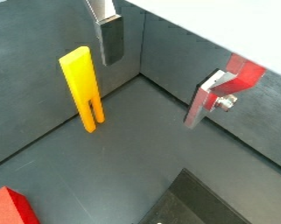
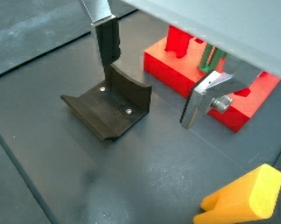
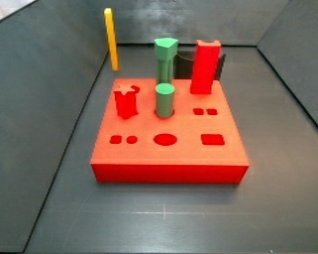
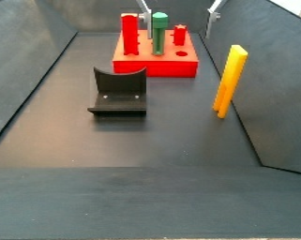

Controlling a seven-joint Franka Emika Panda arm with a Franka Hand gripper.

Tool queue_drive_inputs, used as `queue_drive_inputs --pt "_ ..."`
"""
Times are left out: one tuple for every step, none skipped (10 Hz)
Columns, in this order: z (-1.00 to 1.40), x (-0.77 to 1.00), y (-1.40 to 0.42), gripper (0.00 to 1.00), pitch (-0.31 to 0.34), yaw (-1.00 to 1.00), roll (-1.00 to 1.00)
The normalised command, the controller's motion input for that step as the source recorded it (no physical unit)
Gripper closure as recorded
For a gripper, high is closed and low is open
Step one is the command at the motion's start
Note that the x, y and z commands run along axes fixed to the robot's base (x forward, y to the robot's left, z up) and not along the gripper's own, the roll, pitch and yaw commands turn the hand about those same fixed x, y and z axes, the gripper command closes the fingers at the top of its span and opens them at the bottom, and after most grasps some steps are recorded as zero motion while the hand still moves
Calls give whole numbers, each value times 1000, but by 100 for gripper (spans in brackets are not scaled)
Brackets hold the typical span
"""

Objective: Pick up the square-circle object. Move up. Move to above the board. Insert the square-circle object.
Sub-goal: Pick up the square-circle object.

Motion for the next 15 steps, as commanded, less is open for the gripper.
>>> queue_drive_inputs --pt "0 -83 -60 0 -3 83 0" --pt "0 -114 0 0 0 6 0" --pt "0 -529 0 0 -19 189 0" --pt "0 -814 40 0 -66 231 -24" --pt "0 -914 34 0 -89 254 -30" --pt "0 -974 0 0 -84 234 -9" --pt "-57 -943 0 0 -61 226 -26" --pt "-94 -937 46 0 -49 177 -51" --pt "-111 -837 11 0 -54 89 -79" --pt "-174 -663 34 0 -17 14 -104" --pt "-203 -669 23 0 -3 0 -93" --pt "-194 -637 0 0 -4 0 -97" --pt "-66 -206 0 0 0 0 -34" --pt "-314 -143 -63 0 -9 0 0" --pt "-391 -46 -9 0 -30 0 0"
